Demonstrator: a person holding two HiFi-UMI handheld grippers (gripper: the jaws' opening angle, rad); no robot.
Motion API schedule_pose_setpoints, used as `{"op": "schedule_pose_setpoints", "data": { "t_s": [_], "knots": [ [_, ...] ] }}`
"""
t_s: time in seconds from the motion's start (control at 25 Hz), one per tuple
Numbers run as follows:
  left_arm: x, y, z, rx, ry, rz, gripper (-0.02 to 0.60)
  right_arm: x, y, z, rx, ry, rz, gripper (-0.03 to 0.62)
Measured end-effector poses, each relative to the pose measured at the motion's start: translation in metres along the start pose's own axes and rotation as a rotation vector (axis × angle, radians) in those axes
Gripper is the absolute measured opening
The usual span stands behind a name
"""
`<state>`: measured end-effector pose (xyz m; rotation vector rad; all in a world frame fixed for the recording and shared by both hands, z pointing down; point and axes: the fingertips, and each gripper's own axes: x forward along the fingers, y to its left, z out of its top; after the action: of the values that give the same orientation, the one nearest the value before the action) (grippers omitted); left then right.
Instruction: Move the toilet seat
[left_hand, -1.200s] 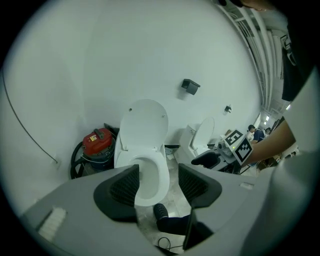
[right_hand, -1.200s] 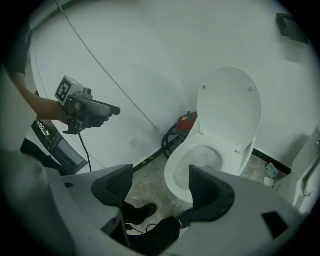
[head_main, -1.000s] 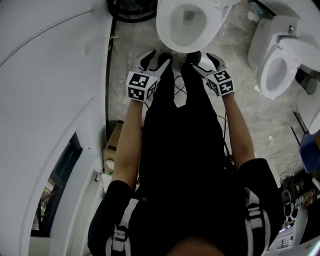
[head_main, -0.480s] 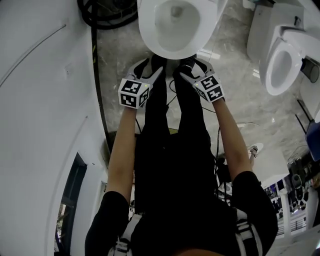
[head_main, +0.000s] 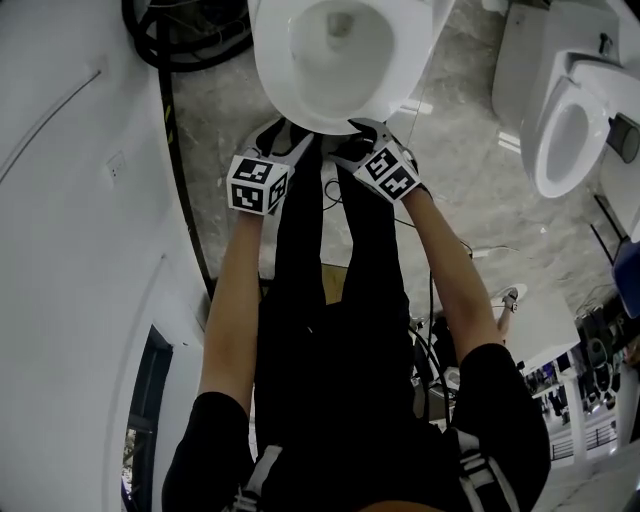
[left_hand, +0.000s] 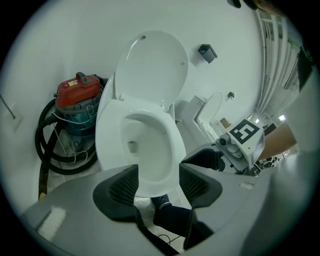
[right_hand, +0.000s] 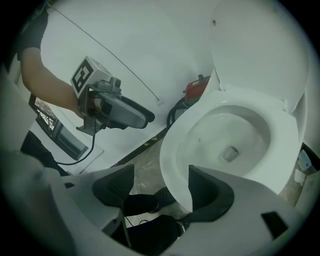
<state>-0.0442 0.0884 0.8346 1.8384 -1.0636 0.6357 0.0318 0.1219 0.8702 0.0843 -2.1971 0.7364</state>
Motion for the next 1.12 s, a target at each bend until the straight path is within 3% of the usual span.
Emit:
{"op": "schedule_pose_setpoints", "data": {
  "t_s": [0.2,0.44,0.8,1.0,1.12],
  "knots": [
    [0.023,0.021,-0.019,-0.059,0.001,0.017,0.255,0.03,-0.007,-0.011,-0.079,0.085,-0.009,0.325],
    [0.035,0.049,-0.046,-0.225,-0.018,0.1,0.267,0.057,-0.005,-0.024,-0.229,0.205,-0.025,0.325],
    [0.063,0.055,-0.07,-0.344,0.013,0.084,0.277,0.09,-0.004,-0.043,-0.54,0.38,0.036,0.321],
    [0.074,0.055,-0.077,-0.384,0.011,0.068,0.288,0.094,-0.01,-0.048,-0.514,0.402,0.027,0.307],
    [0.078,0.057,-0.077,-0.401,0.01,0.067,0.29,0.092,-0.016,-0.043,-0.526,0.399,-0.011,0.237]
  ]
}}
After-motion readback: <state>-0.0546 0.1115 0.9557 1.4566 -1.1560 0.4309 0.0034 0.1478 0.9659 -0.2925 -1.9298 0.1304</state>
